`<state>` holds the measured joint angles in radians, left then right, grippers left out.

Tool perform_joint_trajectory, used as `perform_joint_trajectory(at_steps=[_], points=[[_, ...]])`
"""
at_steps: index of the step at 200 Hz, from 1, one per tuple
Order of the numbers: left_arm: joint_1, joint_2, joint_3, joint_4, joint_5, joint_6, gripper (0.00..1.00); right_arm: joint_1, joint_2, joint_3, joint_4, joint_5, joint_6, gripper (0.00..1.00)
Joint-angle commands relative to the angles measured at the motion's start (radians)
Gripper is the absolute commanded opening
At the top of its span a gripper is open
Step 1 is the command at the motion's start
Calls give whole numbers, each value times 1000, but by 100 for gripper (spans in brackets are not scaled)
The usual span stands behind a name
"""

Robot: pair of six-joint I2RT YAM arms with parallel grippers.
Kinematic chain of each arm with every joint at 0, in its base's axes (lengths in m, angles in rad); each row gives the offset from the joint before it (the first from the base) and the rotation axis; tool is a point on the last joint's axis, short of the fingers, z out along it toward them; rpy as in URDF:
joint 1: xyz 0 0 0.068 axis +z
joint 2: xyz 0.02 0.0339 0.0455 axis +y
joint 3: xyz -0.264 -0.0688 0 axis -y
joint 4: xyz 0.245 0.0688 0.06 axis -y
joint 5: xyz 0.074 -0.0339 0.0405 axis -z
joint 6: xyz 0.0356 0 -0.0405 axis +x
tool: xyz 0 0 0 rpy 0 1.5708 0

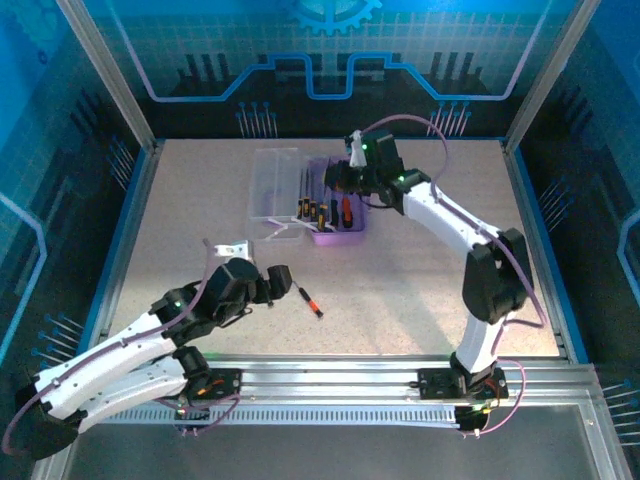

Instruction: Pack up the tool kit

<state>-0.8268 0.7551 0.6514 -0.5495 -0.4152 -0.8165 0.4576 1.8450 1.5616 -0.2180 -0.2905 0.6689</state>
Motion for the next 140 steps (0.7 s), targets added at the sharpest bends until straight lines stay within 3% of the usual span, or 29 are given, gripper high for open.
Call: perform_joint_trajectory(at_steps=[1,35,140], points=[[0,-33,-9,-50,-53,-34,99,-36,155,148,-119,9,-77,3],[2,-40,-3,-85,-52,-42,99,-67,339,354,-209,-44,-77,3],[9,26,0,-29,-44,-12,99,-67,472,462,-265,-96,-41,8]])
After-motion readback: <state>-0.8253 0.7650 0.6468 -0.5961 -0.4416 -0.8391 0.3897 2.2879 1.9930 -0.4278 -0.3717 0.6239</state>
